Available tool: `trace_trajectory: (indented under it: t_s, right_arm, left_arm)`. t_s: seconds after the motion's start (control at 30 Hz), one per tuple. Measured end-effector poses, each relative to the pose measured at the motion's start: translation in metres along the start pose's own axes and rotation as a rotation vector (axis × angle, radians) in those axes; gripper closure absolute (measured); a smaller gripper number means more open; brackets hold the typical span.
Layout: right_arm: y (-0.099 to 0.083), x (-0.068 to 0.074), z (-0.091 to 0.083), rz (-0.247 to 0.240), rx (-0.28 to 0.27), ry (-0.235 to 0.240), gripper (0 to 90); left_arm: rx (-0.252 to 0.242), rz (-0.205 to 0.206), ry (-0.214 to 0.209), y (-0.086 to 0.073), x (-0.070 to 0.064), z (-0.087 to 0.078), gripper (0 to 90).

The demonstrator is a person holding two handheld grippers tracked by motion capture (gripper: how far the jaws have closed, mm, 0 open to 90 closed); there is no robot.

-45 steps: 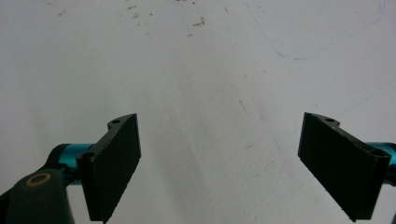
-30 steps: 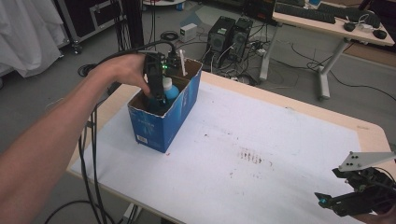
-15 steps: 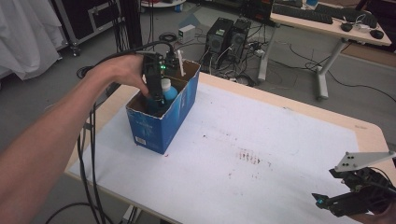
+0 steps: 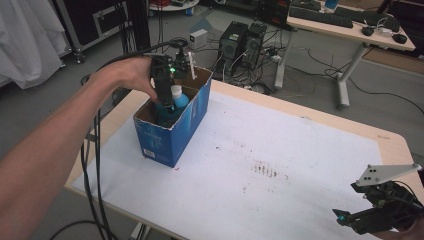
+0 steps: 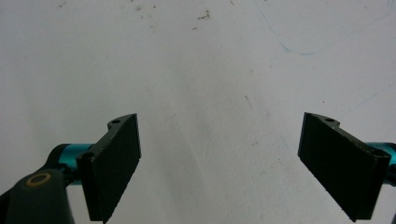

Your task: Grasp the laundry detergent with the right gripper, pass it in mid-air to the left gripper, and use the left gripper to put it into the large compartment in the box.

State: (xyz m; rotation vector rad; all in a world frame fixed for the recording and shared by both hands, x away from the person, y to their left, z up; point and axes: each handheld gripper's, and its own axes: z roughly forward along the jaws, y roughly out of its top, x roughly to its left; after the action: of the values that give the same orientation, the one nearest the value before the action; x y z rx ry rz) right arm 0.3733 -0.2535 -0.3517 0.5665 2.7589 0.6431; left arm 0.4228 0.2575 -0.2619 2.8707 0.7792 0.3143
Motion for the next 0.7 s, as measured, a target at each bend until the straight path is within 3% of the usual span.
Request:
trace_trajectory:
  t_s: [0.7]
  right_arm:
    - [-0.002,0.001,-0.002,0.003,0.001,-0.004,12.7]
  left_arm:
    - [-0.018,0.004,0.033,0.008,-0.001,-0.028,21.3]
